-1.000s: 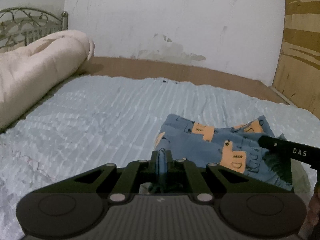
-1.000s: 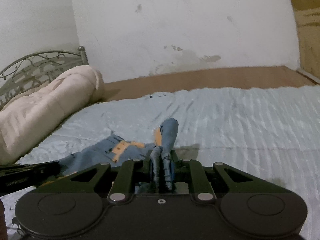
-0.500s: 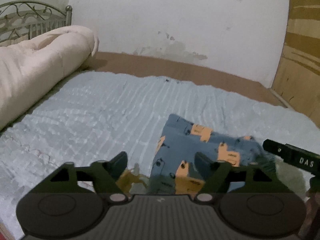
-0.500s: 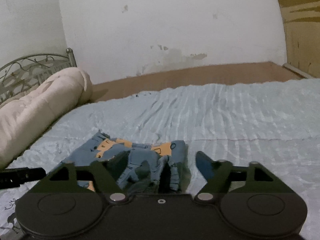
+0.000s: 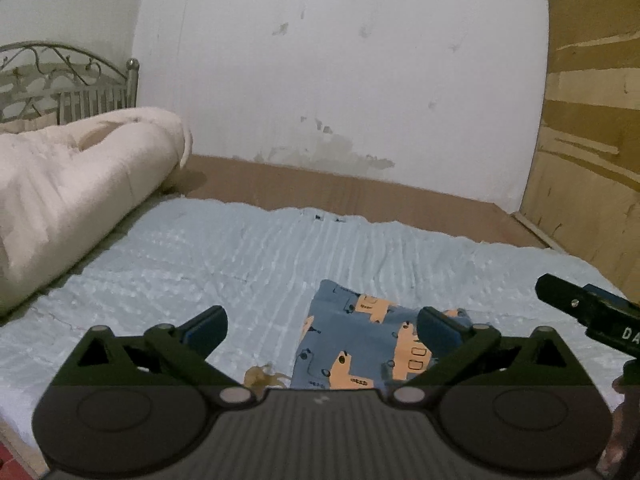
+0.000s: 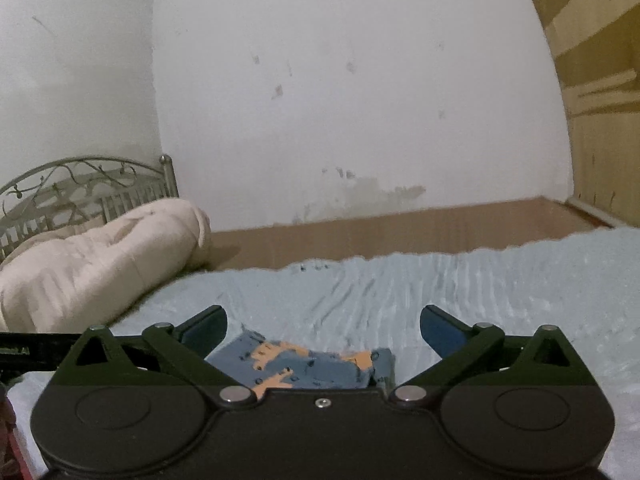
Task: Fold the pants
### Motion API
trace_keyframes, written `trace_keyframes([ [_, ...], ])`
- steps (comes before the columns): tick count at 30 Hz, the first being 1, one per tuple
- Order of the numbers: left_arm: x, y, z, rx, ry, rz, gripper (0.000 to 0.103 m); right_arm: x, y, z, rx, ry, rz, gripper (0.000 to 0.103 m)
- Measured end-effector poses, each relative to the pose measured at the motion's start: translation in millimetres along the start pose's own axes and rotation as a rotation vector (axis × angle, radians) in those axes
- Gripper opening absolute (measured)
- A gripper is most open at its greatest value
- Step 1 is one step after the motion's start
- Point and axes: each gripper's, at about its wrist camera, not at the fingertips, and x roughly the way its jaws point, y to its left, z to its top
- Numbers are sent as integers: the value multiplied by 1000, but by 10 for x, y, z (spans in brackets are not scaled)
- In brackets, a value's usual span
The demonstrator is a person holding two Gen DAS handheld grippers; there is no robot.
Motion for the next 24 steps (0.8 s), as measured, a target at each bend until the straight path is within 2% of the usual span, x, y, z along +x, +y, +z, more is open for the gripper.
trace_keyframes([
  [12, -522, 77, -149, 5, -64, -6, 102, -751, 287, -25, -51, -123, -18, 102],
  [19, -736, 169, -282, 5, -70, -13, 102, -1088, 374, -190, -29, -142, -45, 102],
  [24, -838, 226, -417, 16, -69, 9, 102, -1262, 397, -334, -11, -132, -71, 102],
])
